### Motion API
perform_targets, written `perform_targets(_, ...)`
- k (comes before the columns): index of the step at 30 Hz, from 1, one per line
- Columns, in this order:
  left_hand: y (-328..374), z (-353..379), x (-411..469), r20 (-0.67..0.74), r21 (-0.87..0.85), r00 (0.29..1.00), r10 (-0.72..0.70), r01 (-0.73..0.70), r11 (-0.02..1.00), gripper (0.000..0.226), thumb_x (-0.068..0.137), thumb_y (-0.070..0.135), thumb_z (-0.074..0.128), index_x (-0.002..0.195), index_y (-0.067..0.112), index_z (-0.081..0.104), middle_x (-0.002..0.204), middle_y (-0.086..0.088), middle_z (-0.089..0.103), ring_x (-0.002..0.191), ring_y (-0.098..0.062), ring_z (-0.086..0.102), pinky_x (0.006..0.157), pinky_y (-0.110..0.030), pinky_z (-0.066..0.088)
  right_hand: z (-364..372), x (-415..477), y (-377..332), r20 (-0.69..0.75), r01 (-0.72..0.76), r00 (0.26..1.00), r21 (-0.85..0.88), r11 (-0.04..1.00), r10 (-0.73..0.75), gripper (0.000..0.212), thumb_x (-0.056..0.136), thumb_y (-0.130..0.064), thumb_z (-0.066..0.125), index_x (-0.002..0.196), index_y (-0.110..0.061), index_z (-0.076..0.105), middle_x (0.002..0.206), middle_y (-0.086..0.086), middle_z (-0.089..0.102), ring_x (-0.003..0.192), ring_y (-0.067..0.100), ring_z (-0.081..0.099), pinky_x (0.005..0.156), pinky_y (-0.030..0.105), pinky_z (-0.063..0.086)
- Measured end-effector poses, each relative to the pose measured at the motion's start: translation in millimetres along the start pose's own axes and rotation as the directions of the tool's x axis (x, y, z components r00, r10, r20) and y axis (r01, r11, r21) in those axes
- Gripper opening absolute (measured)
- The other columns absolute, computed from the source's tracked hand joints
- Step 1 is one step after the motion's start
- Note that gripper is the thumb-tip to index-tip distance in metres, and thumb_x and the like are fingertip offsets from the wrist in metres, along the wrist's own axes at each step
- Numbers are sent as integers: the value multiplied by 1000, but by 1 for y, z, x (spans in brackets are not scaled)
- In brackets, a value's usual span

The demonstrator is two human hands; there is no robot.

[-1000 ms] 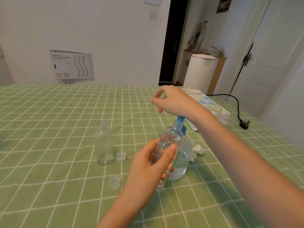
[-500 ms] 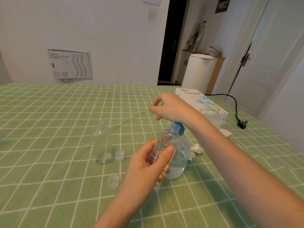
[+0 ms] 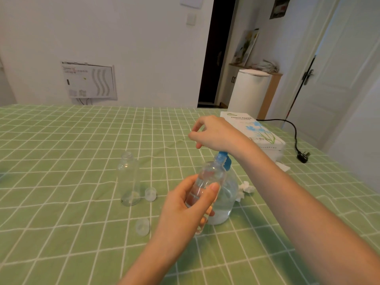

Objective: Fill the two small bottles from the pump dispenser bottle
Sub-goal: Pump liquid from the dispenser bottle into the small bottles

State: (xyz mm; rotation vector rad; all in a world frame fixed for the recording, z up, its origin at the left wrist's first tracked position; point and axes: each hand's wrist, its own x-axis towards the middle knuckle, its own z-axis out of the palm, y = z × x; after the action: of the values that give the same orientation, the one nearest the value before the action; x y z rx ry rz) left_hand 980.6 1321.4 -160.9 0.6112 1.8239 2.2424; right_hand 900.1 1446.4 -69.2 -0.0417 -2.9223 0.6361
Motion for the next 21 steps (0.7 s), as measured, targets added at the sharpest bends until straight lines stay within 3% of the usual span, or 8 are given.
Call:
perform_targets(8, -1, 0, -1, -3, 9, 1000, 1, -1, 1000, 35, 59, 55, 64, 90, 40, 69, 69, -5, 66, 60, -16, 58, 46, -17, 42, 1, -2, 2, -1, 5, 1000, 38, 999, -5, 23, 89, -27, 52, 104, -13, 63, 81, 1, 72, 61, 8, 53, 51, 24, 37)
perform_targets(10, 0, 1, -1, 8, 16, 1000, 0, 0, 1000, 32, 62, 55, 63, 90, 41, 68, 71, -7, 66, 60, -15, 57, 47, -17, 43, -3, -1, 1, -20, 13, 1000, 64, 998, -11, 23, 90, -26, 52, 104, -13, 64, 81, 2, 72, 66, 10, 57, 53, 22, 40)
perform_targets(14, 2, 1, 0, 21, 7, 1000, 3, -3, 1000, 32, 62, 54, 62, 91, 41, 68, 69, -2, 65, 58, -12, 56, 47, -16, 42, -9, 1, -1, -53, 34, 998, 49, 998, -31, 25, 89, -24, 52, 103, -9, 66, 81, 4, 73, 57, 10, 50, 49, 23, 37)
perform_targets(19, 2, 2, 0, 11, -3, 1000, -10, 10, 1000, 35, 58, 58, 62, 87, 39, 68, 65, 2, 64, 57, -11, 55, 45, -15, 41, -6, 1, -1, 15, -16, 1000, 66, 998, 15, 26, 91, -27, 52, 107, -10, 64, 83, 2, 73, 91, 19, 66, 62, 19, 41)
perform_targets(21, 1, 1, -1, 7, -10, 1000, -18, 18, 1000, 36, 57, 58, 63, 87, 39, 69, 65, 0, 64, 57, -13, 54, 44, -16, 41, -3, 0, 0, 20, -26, 999, 53, 998, 25, 27, 90, -27, 52, 105, -8, 65, 83, 2, 73, 94, 21, 66, 64, 18, 42)
